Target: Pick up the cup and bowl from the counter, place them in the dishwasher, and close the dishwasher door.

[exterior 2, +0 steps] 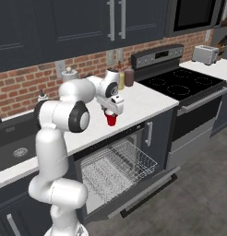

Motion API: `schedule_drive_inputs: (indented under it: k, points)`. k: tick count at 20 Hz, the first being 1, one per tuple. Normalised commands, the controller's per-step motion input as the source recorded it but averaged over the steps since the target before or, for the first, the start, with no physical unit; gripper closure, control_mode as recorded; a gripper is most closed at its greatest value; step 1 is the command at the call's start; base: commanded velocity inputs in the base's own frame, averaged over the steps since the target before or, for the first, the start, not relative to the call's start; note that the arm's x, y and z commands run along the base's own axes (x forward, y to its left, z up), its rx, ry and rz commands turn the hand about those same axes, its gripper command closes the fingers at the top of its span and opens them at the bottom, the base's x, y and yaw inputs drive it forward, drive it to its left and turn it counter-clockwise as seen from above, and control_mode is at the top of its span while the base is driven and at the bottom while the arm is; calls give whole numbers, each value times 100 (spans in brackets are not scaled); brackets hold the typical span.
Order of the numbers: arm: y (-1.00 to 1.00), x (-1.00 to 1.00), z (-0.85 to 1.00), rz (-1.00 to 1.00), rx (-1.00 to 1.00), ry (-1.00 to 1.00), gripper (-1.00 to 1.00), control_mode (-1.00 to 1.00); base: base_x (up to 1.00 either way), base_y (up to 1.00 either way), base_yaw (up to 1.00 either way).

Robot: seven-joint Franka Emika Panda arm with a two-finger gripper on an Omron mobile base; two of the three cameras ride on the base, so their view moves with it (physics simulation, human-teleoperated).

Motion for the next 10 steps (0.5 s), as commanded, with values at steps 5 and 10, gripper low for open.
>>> schedule_drive_inputs:
  k: [5, 10]
  points:
    - [0, 24, -12, -1, 0, -3, -100, -100, 0, 0, 0]
    - [0, 9, -26, -1, 0, -8, -100, -100, 0, 0, 0]
